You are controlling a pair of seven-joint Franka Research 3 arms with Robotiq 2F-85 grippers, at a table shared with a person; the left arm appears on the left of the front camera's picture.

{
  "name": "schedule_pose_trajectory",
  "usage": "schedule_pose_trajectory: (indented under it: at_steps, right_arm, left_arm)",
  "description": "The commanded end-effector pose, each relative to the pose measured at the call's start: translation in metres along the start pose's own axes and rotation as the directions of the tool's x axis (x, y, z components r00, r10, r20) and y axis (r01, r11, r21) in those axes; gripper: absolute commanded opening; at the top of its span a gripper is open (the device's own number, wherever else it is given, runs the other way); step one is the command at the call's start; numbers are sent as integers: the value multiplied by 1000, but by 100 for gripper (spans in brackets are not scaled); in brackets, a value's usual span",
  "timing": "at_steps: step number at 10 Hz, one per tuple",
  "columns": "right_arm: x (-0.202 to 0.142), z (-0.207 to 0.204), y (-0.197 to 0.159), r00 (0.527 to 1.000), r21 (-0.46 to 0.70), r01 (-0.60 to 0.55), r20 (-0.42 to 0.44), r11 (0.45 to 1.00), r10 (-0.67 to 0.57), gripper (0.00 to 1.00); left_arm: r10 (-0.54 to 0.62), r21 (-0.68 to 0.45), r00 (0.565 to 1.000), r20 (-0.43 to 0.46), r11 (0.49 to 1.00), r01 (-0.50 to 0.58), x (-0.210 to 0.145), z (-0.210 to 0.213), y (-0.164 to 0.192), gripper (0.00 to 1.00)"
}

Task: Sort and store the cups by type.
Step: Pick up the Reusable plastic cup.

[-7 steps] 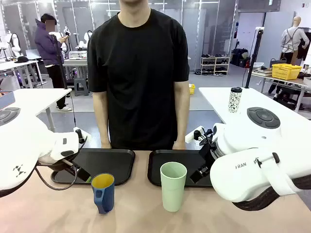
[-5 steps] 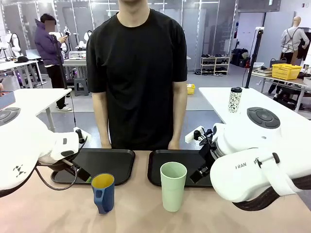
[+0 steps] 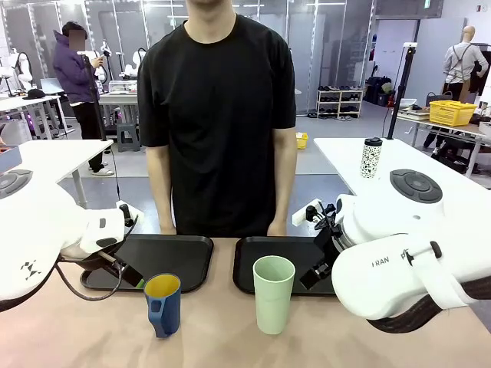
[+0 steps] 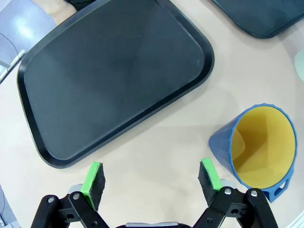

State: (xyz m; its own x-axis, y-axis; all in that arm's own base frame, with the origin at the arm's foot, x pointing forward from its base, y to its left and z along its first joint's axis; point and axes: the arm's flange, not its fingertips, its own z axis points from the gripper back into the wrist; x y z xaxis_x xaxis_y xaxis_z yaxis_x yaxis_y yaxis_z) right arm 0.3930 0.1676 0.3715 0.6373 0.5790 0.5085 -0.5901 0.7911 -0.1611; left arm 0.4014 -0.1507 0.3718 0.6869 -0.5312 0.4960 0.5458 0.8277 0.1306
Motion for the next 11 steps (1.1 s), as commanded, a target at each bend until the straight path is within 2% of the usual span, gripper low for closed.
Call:
schedule_pose_trajectory:
  at_steps: [1, 9, 11]
  right_arm:
    - [0, 0, 0, 1000, 1, 3, 0, 1000, -3, 100]
    - [0, 0, 0, 1000, 0, 0, 0, 1000, 0, 100]
    - [19, 38, 5, 999, -48, 19, 46, 999, -17, 100]
  left_arm:
    - [1, 0, 1000, 0, 1000, -1, 0, 0, 0, 100]
    - [0, 0, 1000, 0, 1000, 0, 0, 0, 0, 100]
    - [-15, 59, 998, 54, 998, 12, 17, 28, -12, 100]
